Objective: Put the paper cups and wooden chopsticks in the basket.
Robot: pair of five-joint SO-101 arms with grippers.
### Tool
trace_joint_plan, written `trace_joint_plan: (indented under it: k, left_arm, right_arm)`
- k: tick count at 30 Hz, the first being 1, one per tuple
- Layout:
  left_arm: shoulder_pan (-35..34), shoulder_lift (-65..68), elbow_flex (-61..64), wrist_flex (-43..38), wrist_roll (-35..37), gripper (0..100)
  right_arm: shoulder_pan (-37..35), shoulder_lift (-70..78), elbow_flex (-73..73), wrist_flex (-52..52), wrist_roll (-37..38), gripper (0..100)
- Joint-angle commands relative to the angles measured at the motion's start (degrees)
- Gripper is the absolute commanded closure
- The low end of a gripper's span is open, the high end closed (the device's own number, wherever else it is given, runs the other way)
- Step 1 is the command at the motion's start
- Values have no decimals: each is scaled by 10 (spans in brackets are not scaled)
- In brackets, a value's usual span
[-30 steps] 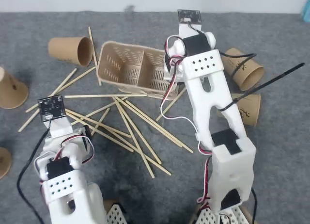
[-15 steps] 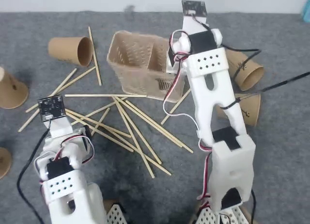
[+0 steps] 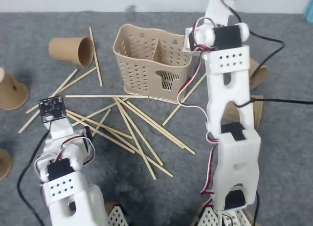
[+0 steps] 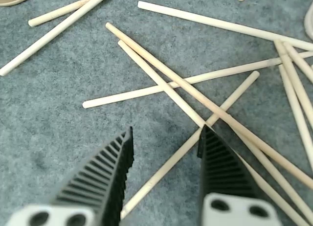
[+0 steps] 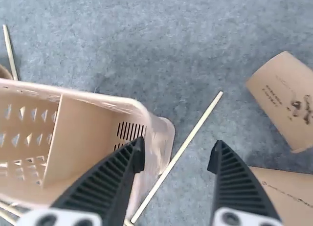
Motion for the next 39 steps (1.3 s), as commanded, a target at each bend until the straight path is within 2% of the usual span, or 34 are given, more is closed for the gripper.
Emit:
trace_joint_plan:
  k: [1, 6, 9, 14, 18, 22, 26, 33, 39]
  left_arm:
    - [4, -11, 0, -8, 4, 794]
    - [4, -11, 0, -8, 4, 794]
    - [4, -11, 0, -8, 4, 794]
    - [4, -11, 0, -8, 4, 794]
    - [4, -11, 0, -8, 4, 794]
    - [4, -11, 0, -8, 4, 794]
    - [4, -11, 0, -8, 4, 794]
    - [4, -11, 0, -8, 4, 794]
    - [4, -11, 0, -8, 4, 794]
  right_arm:
    - [11, -113, 74, 24, 11, 775]
    - [48, -257, 266, 23, 12, 775]
    - [123, -299, 329, 22, 44, 805]
    - [259, -249, 339, 18, 111, 996]
    - [310, -175, 338, 5, 142, 946]
    - [316, -116, 338, -40, 145, 936]
    - [288, -91, 338, -68, 141, 931]
    - [259, -91, 317, -71, 110, 768]
    - [270, -75, 317, -62, 108, 786]
